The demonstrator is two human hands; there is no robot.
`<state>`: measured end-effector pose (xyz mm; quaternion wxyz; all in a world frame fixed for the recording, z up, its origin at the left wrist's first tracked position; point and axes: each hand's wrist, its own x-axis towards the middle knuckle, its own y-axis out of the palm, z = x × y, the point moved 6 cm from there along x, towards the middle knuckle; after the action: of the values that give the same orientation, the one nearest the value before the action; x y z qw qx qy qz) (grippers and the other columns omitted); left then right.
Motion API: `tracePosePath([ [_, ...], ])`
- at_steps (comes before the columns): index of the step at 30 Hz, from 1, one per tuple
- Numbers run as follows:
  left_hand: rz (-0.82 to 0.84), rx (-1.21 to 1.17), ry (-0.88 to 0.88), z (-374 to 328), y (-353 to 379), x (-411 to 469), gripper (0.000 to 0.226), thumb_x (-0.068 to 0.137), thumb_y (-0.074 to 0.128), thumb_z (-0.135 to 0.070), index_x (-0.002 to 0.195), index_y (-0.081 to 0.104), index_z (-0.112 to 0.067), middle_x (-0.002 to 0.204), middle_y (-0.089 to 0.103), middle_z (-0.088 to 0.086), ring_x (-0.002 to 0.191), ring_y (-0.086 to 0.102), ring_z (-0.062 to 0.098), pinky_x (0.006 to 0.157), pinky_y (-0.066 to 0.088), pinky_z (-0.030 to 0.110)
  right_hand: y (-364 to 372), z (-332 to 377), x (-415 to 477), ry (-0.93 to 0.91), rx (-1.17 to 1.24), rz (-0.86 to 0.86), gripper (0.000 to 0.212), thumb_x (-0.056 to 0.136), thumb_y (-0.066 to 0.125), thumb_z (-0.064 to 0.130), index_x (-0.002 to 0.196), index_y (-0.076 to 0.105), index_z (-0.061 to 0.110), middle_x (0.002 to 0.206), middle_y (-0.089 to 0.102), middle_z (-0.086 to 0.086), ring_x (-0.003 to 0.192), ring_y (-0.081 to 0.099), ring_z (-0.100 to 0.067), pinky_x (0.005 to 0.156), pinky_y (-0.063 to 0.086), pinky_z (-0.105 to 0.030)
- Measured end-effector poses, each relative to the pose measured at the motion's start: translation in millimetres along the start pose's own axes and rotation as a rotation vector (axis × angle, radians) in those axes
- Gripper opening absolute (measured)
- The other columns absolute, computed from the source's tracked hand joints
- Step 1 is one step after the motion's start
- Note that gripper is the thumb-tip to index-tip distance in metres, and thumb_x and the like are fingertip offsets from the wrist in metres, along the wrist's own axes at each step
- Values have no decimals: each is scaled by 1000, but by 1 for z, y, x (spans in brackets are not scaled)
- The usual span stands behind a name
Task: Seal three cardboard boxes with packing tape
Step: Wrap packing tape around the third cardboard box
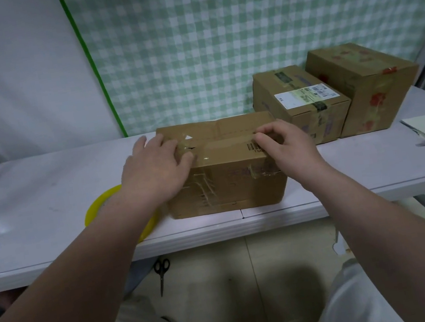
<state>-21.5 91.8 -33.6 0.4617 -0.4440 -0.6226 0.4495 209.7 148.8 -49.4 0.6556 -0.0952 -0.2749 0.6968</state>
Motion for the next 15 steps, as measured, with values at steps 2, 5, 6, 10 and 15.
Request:
tracePosePath([
  [2,4,34,39,-9,0,1,61,91,28,-62,133,47,-22,147,39,2,143,17,28,112,22,54,1,1,3,11,-17,41,15,92,57,36,99,65,25,115,58,3,109,53,-16,93,49,-47],
  [5,195,0,135,-21,9,-1,75,82,19,-77,147,25,-40,160,12,-5,147,2,25,115,13,58,0,0,2,63,-51,69,6,91,57,34,90,62,30,138,45,-1,128,43,-22,102,42,-48],
  [6,258,13,174,-22,10,1,83,75,19,-82,148,19,-43,161,6,-7,147,-3,24,115,10,58,-3,-1,1,97,-50,64,5,90,59,33,87,62,30,150,33,2,138,32,-23,108,35,-48],
  [10,56,156,246,-22,-5,8,66,81,48,-67,141,37,-42,158,20,-1,146,11,28,113,10,58,-15,2,1,137,-20,17,20,89,60,30,73,60,18,138,48,4,134,35,-25,106,33,-44],
  [15,-143,-238,10,-31,-15,-3,42,95,46,-46,128,56,-22,121,59,5,115,51,27,88,41,35,-16,9,-3,147,120,11,35,91,51,34,82,57,0,80,54,-7,77,50,-20,68,36,-34],
])
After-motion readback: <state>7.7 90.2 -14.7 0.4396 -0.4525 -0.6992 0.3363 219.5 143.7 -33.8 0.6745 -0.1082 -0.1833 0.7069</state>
